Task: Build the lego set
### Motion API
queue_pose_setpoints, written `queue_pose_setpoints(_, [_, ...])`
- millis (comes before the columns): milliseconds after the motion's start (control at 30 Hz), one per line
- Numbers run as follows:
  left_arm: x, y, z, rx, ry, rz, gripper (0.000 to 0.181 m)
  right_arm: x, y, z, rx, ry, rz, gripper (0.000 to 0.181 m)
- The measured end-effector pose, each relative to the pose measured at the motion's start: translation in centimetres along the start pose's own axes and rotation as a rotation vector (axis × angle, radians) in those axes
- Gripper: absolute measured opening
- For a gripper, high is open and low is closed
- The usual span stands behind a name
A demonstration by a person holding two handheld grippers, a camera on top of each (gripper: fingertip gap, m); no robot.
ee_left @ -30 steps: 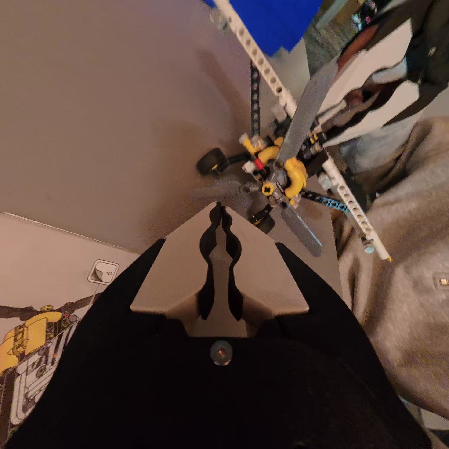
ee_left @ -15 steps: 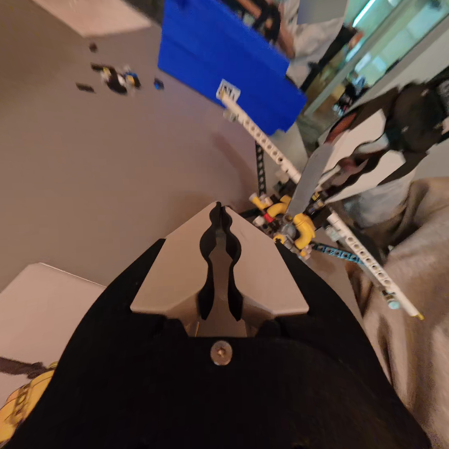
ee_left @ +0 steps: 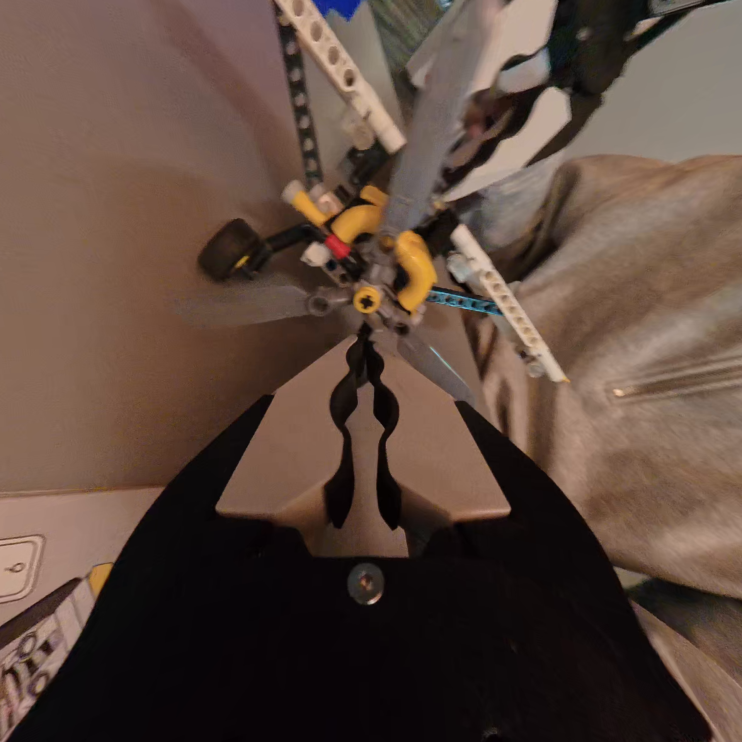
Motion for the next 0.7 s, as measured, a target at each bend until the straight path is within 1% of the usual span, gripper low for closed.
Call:
queue_pose_setpoints(67, [-0.9,0.0,0.7,-0.016,0.09,-0.007,0.0,0.0,0.0,0.0,-0.003,0.0,-0.002,0.024])
queue_pose_setpoints(133, [-1.6,-0.3,1.4,-0.055,0.13,-0.034,0.0,0.0,0.1,0.0,-0.008,-0.001,-0.007,0.024])
queue_pose_setpoints(300, [-2.1,-0.3,1.4,-0.052,0.113,-0.067,0.0,0.0,0.1,0.0,-0.008,-0.003,-0.008,0.024])
queue_pose_setpoints(367, [-2.8,-0.1,1.4,-0.034,0.176,-0.091,0.0,0.0,0.1,0.0,-0.006,0.0,-0.007,0.024])
queue_pose_setpoints(433, [-3.3,0.0,1.1,-0.014,0.18,-0.112,0.0,0.0,0.0,0.0,-0.001,-0.004,-0.017,0.024])
queue_pose_setpoints(500, [-3.6,-0.3,0.7,-0.029,0.152,-0.165,0.0,0.0,0.0,0.0,0.003,-0.007,-0.016,0.024])
queue_pose_setpoints(600, [-4.4,-0.7,0.6,-0.05,0.171,-0.208,0.0,0.0,0.0,0.0,0.007,-0.009,-0.009,0.024])
queue_pose_setpoints(700, [-5.1,-1.3,0.8,-0.1,0.163,-0.253,0.0,0.0,0.0,0.0,0.004,-0.008,-0.005,0.024])
Point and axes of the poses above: each gripper's, where its closed fingertips meet, z back along the fingers, y out of its underside, x = y × z across the jaws, the point moved 7 cm from there along z, back along the fingers, and after that the axes turned 12 degrees about z, right-handed, at the moved point
